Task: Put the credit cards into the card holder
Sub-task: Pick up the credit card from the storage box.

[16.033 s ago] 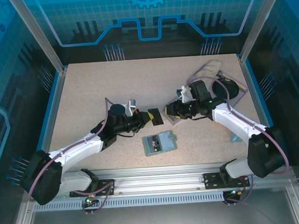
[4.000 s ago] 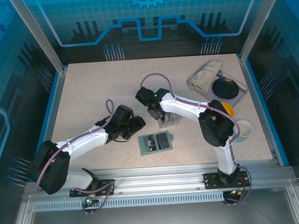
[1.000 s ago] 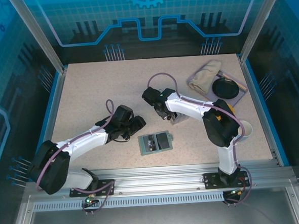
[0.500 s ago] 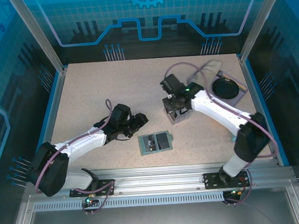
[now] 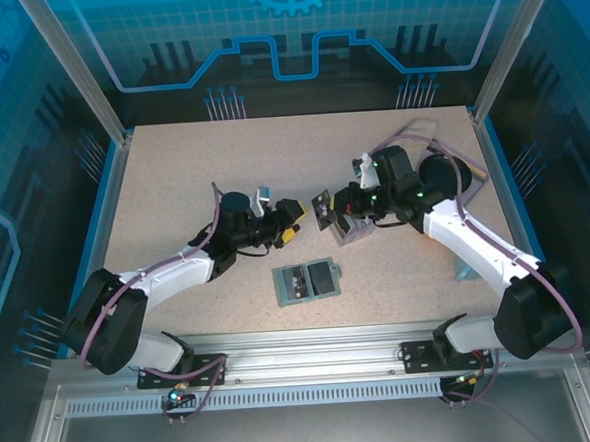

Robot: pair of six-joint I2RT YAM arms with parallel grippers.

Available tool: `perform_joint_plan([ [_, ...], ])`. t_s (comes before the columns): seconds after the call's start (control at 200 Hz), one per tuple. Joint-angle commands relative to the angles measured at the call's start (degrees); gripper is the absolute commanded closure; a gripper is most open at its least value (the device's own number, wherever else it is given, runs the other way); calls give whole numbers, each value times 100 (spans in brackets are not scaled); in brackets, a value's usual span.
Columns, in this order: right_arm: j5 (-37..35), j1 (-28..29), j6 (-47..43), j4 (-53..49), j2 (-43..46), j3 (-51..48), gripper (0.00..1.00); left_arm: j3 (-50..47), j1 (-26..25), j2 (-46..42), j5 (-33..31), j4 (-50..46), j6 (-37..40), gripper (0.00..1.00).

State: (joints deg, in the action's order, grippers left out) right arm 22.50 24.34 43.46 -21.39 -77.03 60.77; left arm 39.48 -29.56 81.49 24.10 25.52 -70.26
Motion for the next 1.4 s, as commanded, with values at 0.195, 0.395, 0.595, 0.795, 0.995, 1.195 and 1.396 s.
perform_joint_plan([
  [0.195,952,-86,836,1070,22,-292,96,348,-2,141,476,733,-150,54],
  [0.395,1138,-151,791,1028,-13,-341,94,381,-6,148,510,805,-127,80],
  [0.595,1835,-400,550,1084,-66,-374,84,352,1,33,680,625,212,97],
  [0.795,2405,-592,426,1176,-274,-304,72,277,-6,146,1065,1094,94,100],
  [0.995,2498,-621,356,1189,-535,-220,68,255,2,157,1176,1411,-40,100],
  [1.195,2558,-626,304,1214,-525,-231,88,259,0,150,1102,1054,57,94],
  [1.396,1497,-502,-533,-27,-275,-247,96,394,0,-272,-2,-1844,882,50],
])
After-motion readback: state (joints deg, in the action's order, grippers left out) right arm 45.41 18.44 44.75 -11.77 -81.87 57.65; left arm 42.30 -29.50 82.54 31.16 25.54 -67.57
